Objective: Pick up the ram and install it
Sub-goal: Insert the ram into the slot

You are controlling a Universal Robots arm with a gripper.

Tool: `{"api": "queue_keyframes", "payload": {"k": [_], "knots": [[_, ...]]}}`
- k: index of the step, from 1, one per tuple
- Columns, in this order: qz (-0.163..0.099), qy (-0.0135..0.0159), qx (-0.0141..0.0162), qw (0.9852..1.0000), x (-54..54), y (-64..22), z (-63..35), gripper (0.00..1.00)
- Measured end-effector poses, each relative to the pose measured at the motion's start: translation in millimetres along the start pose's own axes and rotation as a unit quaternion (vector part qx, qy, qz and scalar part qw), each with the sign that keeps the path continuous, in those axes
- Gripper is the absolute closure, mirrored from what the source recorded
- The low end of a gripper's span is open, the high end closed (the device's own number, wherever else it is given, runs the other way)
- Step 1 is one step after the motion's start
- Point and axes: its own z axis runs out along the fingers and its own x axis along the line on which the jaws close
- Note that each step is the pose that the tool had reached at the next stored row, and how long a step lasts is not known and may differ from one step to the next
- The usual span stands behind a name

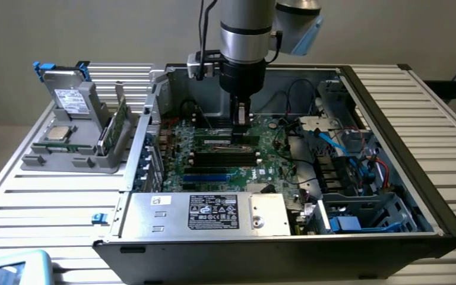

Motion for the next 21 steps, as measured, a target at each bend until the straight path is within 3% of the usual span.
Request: {"api": "queue_keyframes", "payload": {"k": [13,19,21], "knots": [[0.0,-0.0001,0.0,1.0,4.7,0.0,3.9,0.87],[-0.003,0.0008,0.0018,1.0,4.4,1.2,9.9,0.87],[-0.006,0.0023,0.0023,1.0,3.9,1.3,10.9,0.87]]}}
